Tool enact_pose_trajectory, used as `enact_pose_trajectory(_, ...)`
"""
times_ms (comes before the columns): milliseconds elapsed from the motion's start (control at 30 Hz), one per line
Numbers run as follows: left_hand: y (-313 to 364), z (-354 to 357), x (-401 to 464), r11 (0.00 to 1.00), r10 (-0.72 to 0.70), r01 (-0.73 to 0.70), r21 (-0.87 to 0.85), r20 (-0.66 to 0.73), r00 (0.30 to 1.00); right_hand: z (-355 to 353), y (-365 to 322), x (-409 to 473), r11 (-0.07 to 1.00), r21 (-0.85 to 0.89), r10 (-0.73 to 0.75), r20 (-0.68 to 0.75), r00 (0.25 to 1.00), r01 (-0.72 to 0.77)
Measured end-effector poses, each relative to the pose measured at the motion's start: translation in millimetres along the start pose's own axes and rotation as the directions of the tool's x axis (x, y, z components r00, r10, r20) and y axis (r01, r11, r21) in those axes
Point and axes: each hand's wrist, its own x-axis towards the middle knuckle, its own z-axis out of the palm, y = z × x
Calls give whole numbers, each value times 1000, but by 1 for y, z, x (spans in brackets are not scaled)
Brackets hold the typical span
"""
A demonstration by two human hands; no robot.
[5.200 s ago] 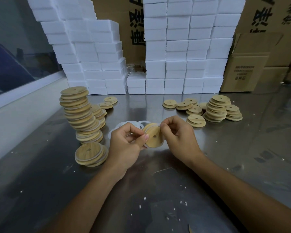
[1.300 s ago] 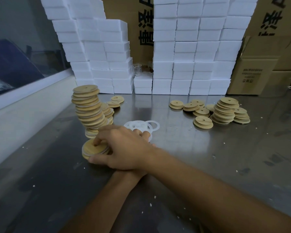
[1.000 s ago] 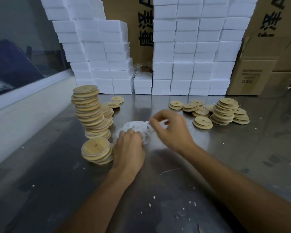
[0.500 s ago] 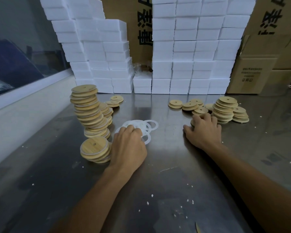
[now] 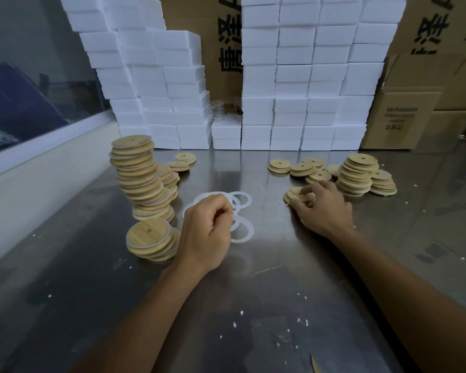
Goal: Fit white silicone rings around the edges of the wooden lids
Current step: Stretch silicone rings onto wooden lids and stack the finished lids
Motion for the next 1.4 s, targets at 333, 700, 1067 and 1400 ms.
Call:
enact_pose_trajectory(333,-8,7,0,953,-233,242,-183,69,970,-8,-5,-10,993,87,-90,161,983,77)
enact_pose_trajectory(700,2,3,2,751,-444,491,-442,214,870,-1,-22,-33,708,670,-295,-5,956,222)
enact_pose_trajectory(1067,5,9,0,677,-540,579,-456,228,810,4,-55,-58,463,880,-420,326,847,-109)
enact_pose_trajectory(1400,-1,13,-4,858,-398,389,-337,43,916,16,-55,-62,529,796,-476,-9,879,294)
